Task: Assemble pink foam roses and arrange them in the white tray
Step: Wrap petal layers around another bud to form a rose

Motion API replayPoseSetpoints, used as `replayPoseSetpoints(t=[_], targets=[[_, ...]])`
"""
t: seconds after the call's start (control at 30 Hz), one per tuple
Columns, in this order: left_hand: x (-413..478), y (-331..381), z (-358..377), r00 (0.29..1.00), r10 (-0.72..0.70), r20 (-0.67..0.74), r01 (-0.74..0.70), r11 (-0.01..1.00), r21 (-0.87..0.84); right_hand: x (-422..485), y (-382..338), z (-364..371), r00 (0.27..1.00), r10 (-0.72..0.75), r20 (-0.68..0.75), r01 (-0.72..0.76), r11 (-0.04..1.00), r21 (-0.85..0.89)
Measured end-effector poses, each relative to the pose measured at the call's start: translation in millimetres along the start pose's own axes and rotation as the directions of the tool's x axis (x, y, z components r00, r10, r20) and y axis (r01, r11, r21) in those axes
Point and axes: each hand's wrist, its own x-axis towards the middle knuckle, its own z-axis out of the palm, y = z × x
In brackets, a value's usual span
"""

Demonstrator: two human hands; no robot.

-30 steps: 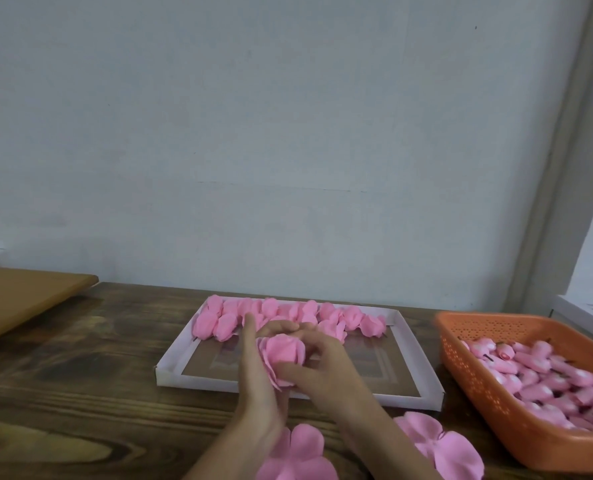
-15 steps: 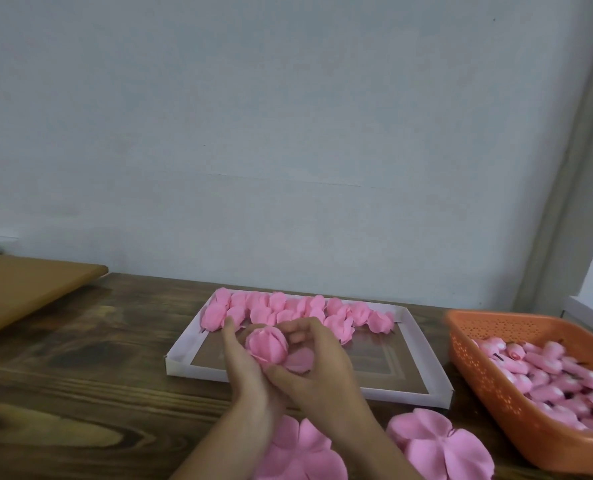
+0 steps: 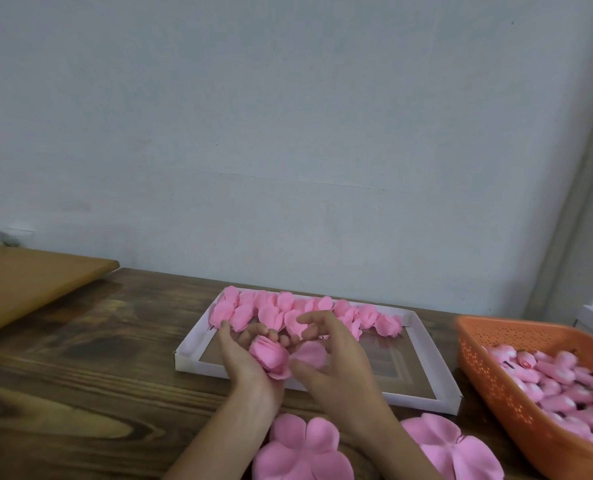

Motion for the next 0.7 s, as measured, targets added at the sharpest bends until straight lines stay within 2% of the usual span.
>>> replayPoseSetpoints(t=[0.13,0.23,0.37,0.53,0.7], targets=[[0,1,-1,1.0,0.024,-0.003,-0.024,0.999,0.029,2,0,0,0.996,0.026,-0.09,-0.025,1.0,0.014],[-1,0,-1,0.999,0.04,-0.01,-0.039,0.998,0.052,2,1,1,0.991,0.046,-0.127,-0.034,0.995,0.093],[-2,-2,0,1.0,0.008,-0.016,-0.007,0.997,0.072,-1,0,9,0.993,0.04,-0.107,-0.021,0.985,0.174],[-8,-4,3,0.999,-0.036,0.014,0.034,0.995,0.095,-3,3,17,0.989,0.007,-0.146,0.018,0.986,0.165],[-10,-3,3,0.997,-0.076,0.005,0.075,0.994,0.08,-3,2,13,0.996,-0.062,-0.063,0.071,0.984,0.166]])
